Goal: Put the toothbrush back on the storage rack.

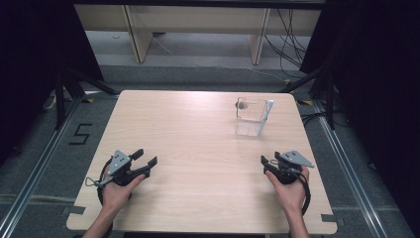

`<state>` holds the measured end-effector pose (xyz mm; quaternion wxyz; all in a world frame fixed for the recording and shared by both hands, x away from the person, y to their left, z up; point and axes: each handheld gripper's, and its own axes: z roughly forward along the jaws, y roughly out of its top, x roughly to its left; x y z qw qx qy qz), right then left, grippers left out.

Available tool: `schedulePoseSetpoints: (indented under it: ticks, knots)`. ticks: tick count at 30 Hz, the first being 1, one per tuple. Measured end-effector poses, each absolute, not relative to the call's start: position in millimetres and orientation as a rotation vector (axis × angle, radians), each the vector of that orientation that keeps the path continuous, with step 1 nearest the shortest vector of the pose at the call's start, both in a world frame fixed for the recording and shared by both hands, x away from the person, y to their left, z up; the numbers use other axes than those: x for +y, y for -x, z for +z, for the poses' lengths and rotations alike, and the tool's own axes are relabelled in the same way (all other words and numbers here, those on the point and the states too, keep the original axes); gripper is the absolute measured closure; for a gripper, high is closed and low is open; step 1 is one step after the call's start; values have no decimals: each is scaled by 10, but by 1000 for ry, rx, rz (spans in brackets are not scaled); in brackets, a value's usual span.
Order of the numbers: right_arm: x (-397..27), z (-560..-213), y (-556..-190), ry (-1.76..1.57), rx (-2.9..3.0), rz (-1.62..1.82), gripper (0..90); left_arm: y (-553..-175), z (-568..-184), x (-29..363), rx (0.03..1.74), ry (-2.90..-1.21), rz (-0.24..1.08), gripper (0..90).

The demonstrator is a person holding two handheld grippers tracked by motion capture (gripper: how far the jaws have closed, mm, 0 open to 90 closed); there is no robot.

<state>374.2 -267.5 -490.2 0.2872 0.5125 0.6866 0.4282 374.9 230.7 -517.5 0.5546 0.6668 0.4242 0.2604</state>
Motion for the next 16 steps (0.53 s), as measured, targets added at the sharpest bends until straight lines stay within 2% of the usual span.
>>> schedulePoseSetpoints:
  ticks: [16]
  knots:
    - [-2626,-5048,-3530,-1423,1793,1209,424,-3740,-5185,2301,1002,-1577,611,324]
